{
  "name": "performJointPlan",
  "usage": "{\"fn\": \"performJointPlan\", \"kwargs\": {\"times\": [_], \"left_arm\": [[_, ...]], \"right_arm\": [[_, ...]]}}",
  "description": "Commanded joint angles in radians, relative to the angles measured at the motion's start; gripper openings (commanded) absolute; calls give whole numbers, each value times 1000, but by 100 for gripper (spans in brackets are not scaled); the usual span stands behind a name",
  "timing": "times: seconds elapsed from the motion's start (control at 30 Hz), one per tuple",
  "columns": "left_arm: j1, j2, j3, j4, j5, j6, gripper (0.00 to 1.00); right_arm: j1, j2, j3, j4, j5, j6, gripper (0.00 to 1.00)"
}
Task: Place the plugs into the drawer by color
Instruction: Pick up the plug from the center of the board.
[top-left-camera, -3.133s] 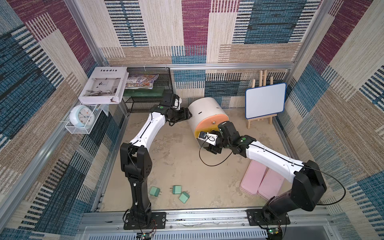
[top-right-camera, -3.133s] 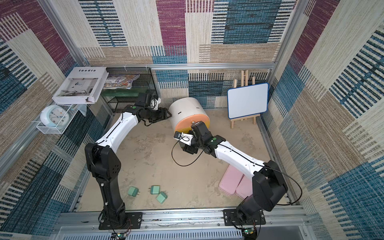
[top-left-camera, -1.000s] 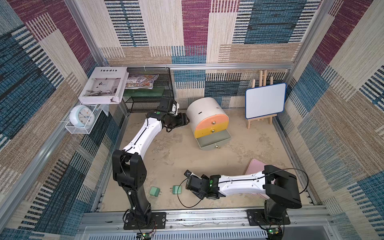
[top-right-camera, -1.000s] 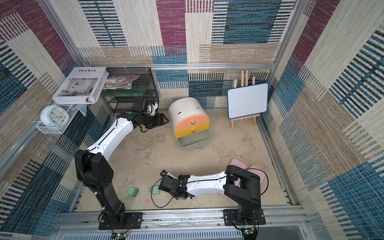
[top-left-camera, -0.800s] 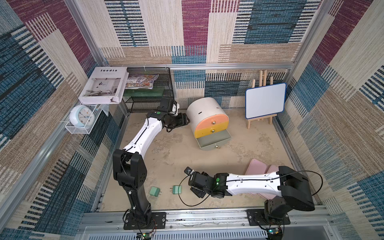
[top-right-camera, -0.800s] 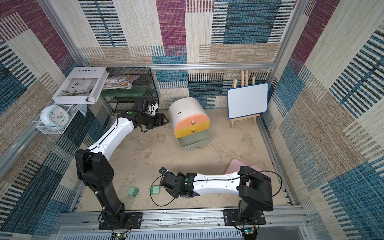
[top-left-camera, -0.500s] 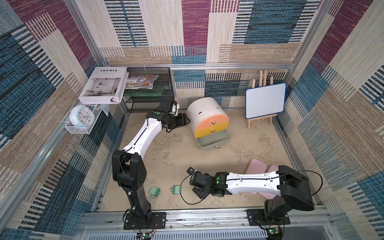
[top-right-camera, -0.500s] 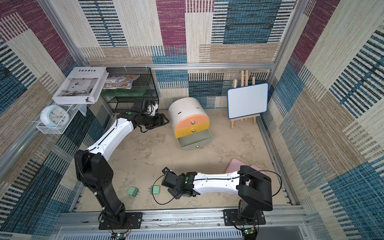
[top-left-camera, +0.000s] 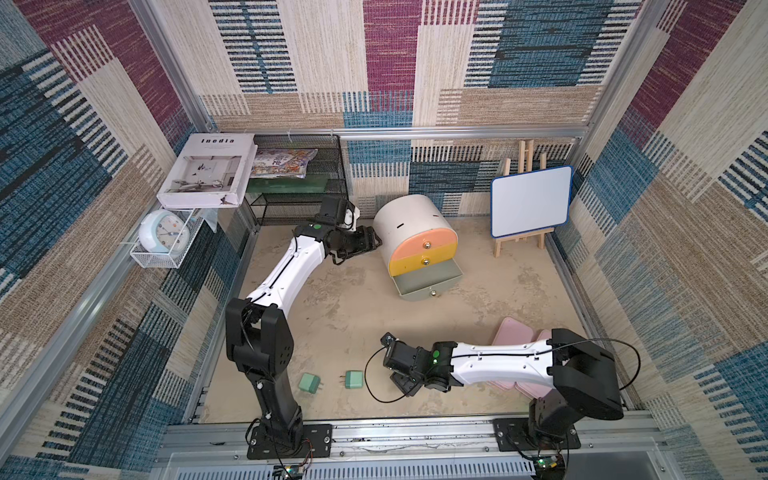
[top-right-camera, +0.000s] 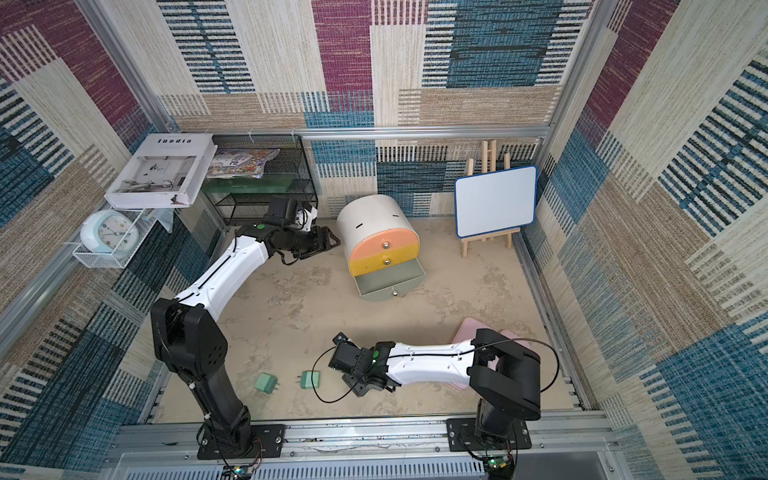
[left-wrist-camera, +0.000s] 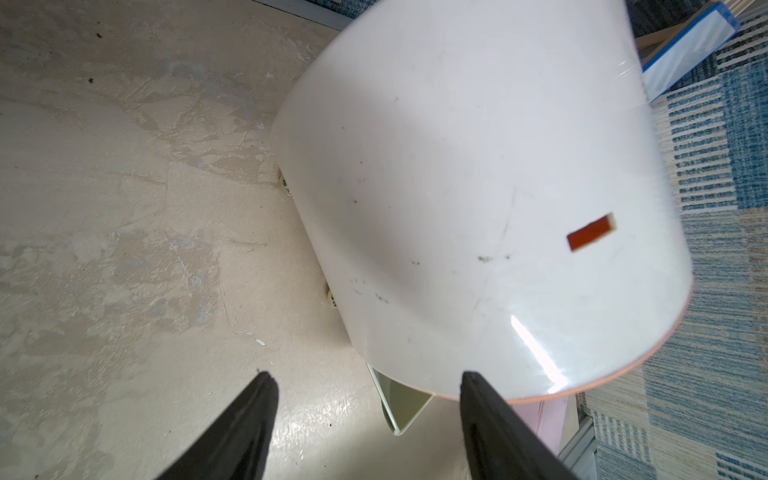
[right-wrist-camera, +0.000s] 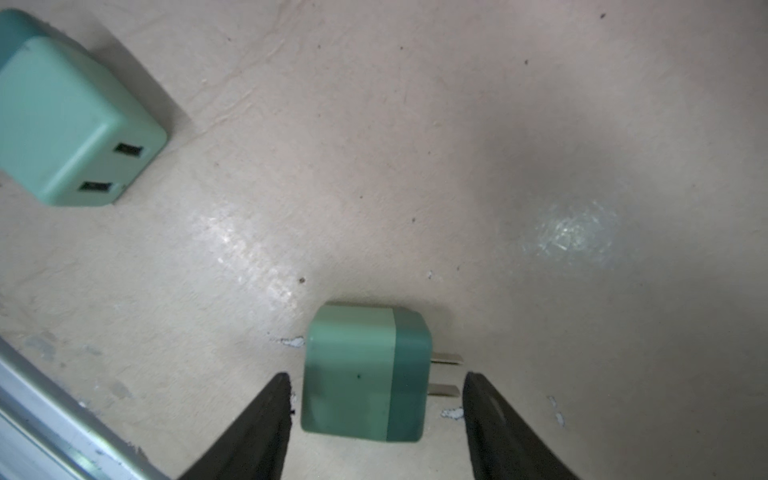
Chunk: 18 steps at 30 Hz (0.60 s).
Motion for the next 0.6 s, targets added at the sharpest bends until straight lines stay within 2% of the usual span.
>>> {"fn": "performJointPlan", "kwargs": {"times": [0.0, 0.57], "left_arm": [[-2, 4, -3, 10, 7, 0, 73], [-5, 1, -2, 5, 4, 6, 73]], "right_arm": [[-1, 13, 7, 25, -5, -9, 68], [-2, 31, 8, 20, 5, 16, 58]]}}
